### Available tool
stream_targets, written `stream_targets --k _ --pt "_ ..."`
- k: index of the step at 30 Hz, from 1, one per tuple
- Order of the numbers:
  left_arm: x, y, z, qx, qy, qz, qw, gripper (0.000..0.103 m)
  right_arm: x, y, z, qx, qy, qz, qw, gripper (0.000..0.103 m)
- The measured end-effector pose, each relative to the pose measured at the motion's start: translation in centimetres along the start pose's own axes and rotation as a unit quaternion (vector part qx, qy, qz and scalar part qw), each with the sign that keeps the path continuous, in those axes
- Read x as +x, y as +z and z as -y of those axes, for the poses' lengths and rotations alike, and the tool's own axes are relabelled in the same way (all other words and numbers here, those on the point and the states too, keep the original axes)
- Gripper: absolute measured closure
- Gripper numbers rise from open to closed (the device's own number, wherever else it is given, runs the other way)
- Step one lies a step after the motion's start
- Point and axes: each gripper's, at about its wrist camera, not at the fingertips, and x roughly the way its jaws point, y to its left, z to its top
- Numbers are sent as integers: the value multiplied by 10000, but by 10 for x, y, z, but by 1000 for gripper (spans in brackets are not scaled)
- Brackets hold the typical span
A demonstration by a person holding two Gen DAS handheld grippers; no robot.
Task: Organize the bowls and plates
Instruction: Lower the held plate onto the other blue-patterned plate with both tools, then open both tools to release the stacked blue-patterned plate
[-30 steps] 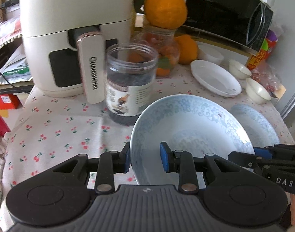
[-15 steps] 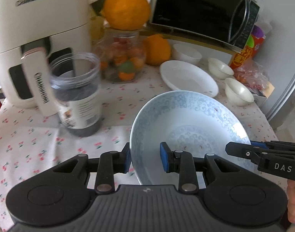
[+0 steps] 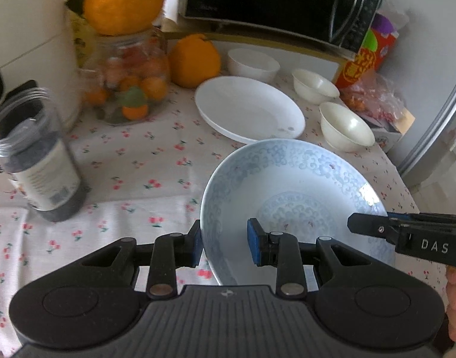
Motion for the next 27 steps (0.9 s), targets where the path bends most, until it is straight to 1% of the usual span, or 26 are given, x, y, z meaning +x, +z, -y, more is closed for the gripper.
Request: stream_targets --k 10,13,18,27 --pt "20 -3 18 -7 -4 -268 9996 75 10 0 22 72 -279 -158 9995 74" --pt "21 -2 22 23 97 -266 9996 75 12 1 24 60 -280 -192 9994 74" --pt "24 -2 23 -105 177 -283 9994 75 14 2 23 -4 -329 -176 9993 74" --pt "30 -1 31 -299 457 -271 9981 75 15 7 22 -65 -433 -56 9990 74"
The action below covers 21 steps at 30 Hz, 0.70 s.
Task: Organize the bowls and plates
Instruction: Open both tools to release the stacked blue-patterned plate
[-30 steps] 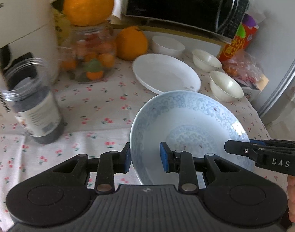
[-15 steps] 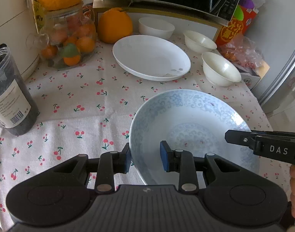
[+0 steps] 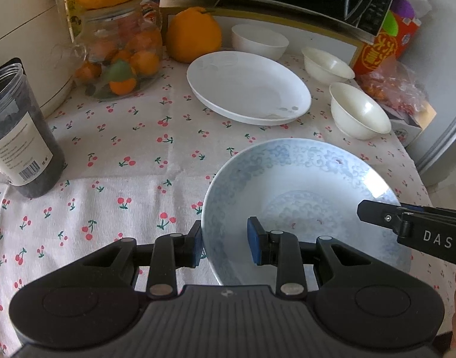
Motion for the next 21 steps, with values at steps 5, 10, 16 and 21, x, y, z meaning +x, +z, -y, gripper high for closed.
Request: stream_targets --k 5,10,16,21 --pt "2 -2 12 253 325 61 9991 75 2 -1 -5 -314 -170 109 9993 74" --pt "3 -1 15 217 445 53 9988 75 3 -1 -8 -573 -261 124 9979 74" --pt "3 -1 17 281 518 41 9983 76 5 -9 -22 -1166 -569 101 9915 73" --pt "1 0 17 258 361 7 9990 68 9 -6 -21 -1124 -475 -128 9924 64"
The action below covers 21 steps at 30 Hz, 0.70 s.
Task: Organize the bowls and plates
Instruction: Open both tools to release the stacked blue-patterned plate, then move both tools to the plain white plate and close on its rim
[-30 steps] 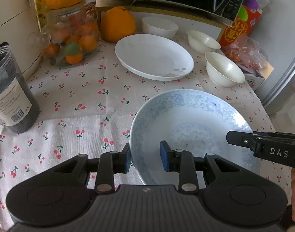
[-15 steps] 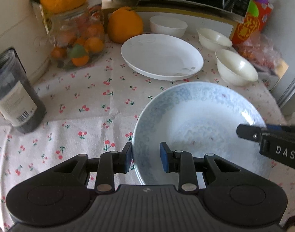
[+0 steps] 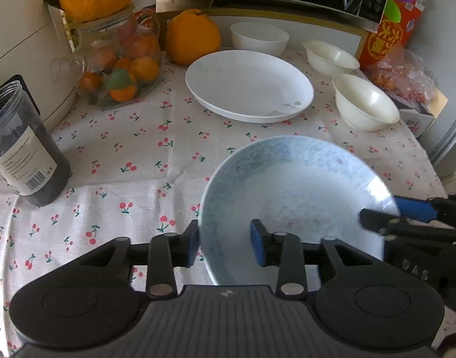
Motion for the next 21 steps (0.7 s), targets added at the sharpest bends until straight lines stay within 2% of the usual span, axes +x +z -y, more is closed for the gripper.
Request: stream_targets --k 5,12,17,21 --pt "-2 1 1 65 31 45 10000 61 -5 2 -6 -153 113 106 9998 47" --pt "-6 5 -2 61 139 135 9998 49 -3 7 -4 4 232 -47 9997 39" --pt "-8 10 -5 23 202 223 9995 33 -3 15 1 193 334 -93 9992 27" --pt "-7 16 -6 -29 246 256 9994 26 -2 26 5 326 379 -112 9987 22"
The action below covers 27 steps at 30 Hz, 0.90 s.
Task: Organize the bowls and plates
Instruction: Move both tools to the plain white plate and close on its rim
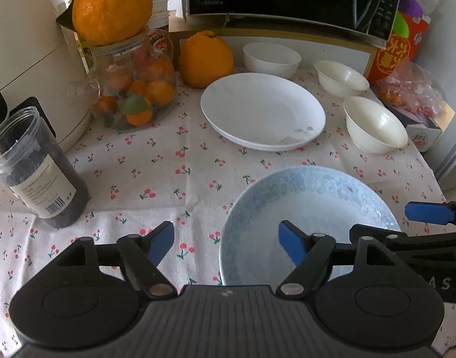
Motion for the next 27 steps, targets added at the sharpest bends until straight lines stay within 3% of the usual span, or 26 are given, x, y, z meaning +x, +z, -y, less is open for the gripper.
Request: stream_targets --k 11,27 --pt "12 25 -8 -267 106 52 9996 8 11 37 24 610 150 -62 9980 16" --pt "56 62 -28 -992 92 448 9940 5 69 79 49 1748 710 -237 9818 15"
